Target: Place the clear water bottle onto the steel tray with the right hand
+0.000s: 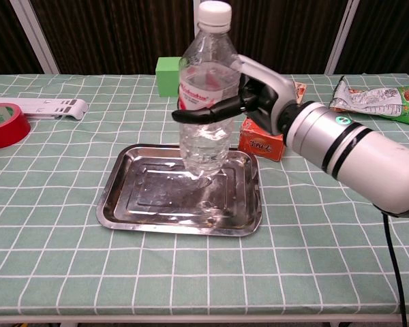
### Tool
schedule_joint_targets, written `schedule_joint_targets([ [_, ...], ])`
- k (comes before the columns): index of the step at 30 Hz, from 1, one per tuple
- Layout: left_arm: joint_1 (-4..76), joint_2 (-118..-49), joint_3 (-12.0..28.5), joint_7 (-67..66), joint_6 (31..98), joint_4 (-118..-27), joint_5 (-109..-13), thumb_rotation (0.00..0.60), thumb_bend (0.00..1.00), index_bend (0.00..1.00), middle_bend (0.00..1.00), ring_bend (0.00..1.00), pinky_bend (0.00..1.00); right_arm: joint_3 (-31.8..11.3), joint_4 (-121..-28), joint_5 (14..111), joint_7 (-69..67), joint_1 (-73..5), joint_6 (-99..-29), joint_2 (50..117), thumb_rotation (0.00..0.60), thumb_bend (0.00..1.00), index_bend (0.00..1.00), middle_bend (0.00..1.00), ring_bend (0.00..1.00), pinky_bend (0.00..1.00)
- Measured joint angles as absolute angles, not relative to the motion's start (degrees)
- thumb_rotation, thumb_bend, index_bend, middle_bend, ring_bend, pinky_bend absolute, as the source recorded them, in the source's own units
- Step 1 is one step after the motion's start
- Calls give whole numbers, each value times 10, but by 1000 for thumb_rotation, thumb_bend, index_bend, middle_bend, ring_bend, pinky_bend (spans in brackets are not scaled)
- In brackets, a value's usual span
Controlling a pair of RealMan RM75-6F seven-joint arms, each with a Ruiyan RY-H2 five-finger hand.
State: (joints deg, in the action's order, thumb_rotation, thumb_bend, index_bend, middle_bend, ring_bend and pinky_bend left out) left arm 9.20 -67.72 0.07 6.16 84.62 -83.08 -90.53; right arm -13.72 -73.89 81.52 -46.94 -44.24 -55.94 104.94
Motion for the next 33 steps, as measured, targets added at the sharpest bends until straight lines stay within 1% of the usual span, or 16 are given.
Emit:
schedule_joint_targets([
  [10,88,-676,0,74,851,-822,-908,499,216,183,187,97,167,-126,-652,816,-498,-460,-532,1104,600,84,633,524,372,412],
  [14,86,-675,0,80,853,-819,-908,498,215,182,187,96,167,-115,-624,825,-511,-462,-530,1120,600,53,635,517,372,406],
  [16,86,-676,0,82,854,-817,-908,498,216,182,187,97,167,-110,-617,832,-512,-464,-531,1122,600,16,615,492,355,379],
  [18,86,-676,0,83,854,-815,-908,498,216,183,187,96,167,-105,-610,841,-513,-465,-532,1123,600,0,549,461,304,325],
  [20,85,-677,0,85,854,-813,-908,498,215,182,186,97,167,-98,-609,850,-516,-469,-530,1120,600,0,364,360,185,213],
  [21,85,-677,0,85,854,-813,-908,498,216,182,186,97,167,-94,-609,854,-519,-471,-528,1117,600,0,295,316,142,178],
  [22,85,-678,0,85,854,-813,-909,498,216,182,187,97,167,-91,-610,859,-522,-473,-524,1113,600,0,196,251,80,127],
  [24,86,-678,1,85,854,-813,-910,499,215,182,187,96,166,-83,-614,868,-527,-479,-517,1100,600,0,55,158,11,42],
  [25,86,-678,1,84,854,-813,-910,498,215,182,187,96,166,-81,-617,871,-528,-481,-514,1094,600,0,15,125,0,14],
  [28,87,-678,1,83,854,-815,-912,499,215,182,187,97,167,-75,-635,879,-525,-485,-512,1071,600,0,0,75,0,0],
  [33,88,-678,2,78,852,-818,-912,494,216,183,187,97,167,-67,-681,880,-498,-479,-514,1022,600,0,0,32,0,0],
])
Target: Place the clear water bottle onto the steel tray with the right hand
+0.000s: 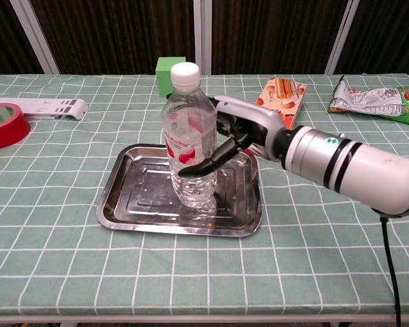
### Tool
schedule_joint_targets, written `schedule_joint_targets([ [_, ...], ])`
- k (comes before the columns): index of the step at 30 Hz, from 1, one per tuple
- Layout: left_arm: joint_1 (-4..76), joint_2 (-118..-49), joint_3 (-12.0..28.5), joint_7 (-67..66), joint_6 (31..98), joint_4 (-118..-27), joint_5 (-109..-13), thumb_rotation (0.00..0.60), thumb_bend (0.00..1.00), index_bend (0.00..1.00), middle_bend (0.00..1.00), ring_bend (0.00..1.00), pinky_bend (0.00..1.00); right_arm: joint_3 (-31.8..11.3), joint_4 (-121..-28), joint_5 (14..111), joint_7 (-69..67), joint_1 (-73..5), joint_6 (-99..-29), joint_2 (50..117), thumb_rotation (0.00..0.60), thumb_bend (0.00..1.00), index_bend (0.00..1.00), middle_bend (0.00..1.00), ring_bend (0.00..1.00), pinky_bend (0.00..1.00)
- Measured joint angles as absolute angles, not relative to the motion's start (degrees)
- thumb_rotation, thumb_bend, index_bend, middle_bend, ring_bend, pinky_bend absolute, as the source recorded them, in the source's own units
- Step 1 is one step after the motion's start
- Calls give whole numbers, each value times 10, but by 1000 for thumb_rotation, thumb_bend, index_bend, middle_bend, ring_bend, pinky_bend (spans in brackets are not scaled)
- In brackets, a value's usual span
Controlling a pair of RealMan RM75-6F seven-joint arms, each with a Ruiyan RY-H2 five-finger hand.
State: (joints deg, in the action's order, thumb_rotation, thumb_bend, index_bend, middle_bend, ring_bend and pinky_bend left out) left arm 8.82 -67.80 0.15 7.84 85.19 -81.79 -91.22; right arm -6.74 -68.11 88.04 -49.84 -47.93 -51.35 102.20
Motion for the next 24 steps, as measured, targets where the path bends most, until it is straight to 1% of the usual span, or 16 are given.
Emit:
schedule_joint_targets([
  [4,90,-680,2,75,848,-818,-911,492,215,182,187,96,166,-57,-738,871,-450,-466,-510,958,600,0,0,16,0,0],
  [7,92,-683,2,72,845,-818,-912,487,216,182,187,97,166,-46,-798,854,-390,-451,-505,885,600,0,0,16,0,0],
  [9,94,-684,2,70,841,-819,-911,482,216,182,187,97,166,-36,-840,839,-333,-438,-504,823,600,0,0,17,0,0],
  [11,96,-684,2,66,838,-822,-912,480,216,182,187,97,166,-24,-876,822,-264,-421,-511,761,600,0,0,19,0,0],
  [13,97,-684,2,63,837,-823,-913,482,216,182,187,96,167,-13,-900,808,-195,-402,-526,719,600,0,0,23,0,0],
  [16,99,-684,2,56,838,-825,-917,480,216,182,187,97,166,4,-928,787,-69,-358,-582,679,600,0,0,27,0,0],
  [17,100,-683,3,53,839,-825,-918,478,216,182,187,97,167,10,-935,782,-21,-337,-615,669,600,0,0,27,0,0],
  [20,101,-683,6,52,840,-825,-916,480,216,182,187,96,166,24,-938,777,64,-279,-707,653,600,0,0,29,0,0],
  [23,103,-684,7,51,840,-825,-915,483,215,182,187,96,167,37,-923,780,91,-224,-774,648,600,0,0,29,0,0],
  [24,103,-685,7,51,840,-825,-916,483,216,182,187,97,167,39,-916,781,89,-208,-786,648,600,0,0,29,0,0],
])
